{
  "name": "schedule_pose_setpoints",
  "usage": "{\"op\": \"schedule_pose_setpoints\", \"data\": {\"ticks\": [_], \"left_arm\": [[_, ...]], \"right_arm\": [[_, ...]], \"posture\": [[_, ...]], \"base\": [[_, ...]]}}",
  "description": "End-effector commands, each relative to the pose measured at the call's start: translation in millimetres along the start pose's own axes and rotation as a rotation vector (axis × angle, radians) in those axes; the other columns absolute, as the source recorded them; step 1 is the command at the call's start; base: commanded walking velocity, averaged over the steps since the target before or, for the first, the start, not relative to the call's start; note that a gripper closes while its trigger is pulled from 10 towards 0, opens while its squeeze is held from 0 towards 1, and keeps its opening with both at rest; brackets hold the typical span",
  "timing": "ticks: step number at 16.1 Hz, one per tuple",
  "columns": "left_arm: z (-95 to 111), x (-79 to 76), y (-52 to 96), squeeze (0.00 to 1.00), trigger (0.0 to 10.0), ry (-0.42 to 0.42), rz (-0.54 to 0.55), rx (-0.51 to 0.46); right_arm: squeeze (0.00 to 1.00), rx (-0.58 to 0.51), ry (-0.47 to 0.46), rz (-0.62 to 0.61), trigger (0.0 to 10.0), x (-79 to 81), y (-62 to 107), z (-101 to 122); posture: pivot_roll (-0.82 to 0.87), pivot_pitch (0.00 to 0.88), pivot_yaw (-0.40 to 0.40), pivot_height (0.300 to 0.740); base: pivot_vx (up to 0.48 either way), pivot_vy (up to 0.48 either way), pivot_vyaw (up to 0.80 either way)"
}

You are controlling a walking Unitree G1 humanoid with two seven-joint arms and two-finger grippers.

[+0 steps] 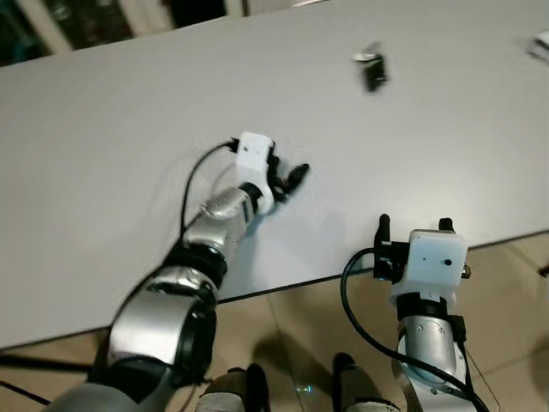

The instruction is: Picking trash to rubbish bin

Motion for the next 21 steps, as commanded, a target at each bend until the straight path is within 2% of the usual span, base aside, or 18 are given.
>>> {"op": "schedule_pose_setpoints", "data": {"ticks": [1, 6, 9, 13, 21], "left_arm": [[-16, -2.6, 3.0, 0.0, 10.0, 0.021, -0.016, 0.041], [-27, -21.8, 2.4, 0.0, 10.0, 0.055, -0.089, 0.038], [-25, -30.5, 1.6, 0.0, 10.0, 0.067, -0.13, 0.015], [-20, -38.1, 0.4, 0.0, 10.0, 0.058, -0.173, -0.008], [-22, -43.4, 0.1, 0.0, 10.0, 0.056, -0.199, 0.001]], "right_arm": [[0.0, 0.009, -0.013, -0.004, 10.0, -0.9, 1.4, 0], [0.0, -0.004, -0.004, 0.003, 10.0, -2.8, -1.3, 3], [0.0, -0.01, -0.003, 0.0, 10.0, -4.7, 0.7, 4], [0.0, -0.012, 0.0, 0.002, 10.0, -4.9, 1.2, 5], [0.0, -0.021, 0.012, 0.004, 10.0, -4.9, -1.1, 7]], "posture": [[-0.03, 0.208, 0.116, 0.74], [-0.04, 0.203, 0.105, 0.74], [-0.05, 0.2, 0.103, 0.74], [-0.07, 0.195, 0.1, 0.74], [-0.07, 0.184, 0.102, 0.74]], "base": [[0.0, 0.0, -0.79], [0.0, 0.0, -0.79], [0.0, 0.0, 0.0], [0.343, 0.0, 0.0], [0.407, 0.0, 0.0]]}}
Point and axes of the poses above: a point about 5 cm out from each wrist's last joint towards the gripper, its own y axis pointing back from the gripper into the wrist, its own z axis along the axis of the wrist's last joint, x = y × z, the point moved 4 cm from there along -y, pointing out of the wrist towards the gripper, and after that the axes turned 5 degrees about y, right-handed, at the moved point
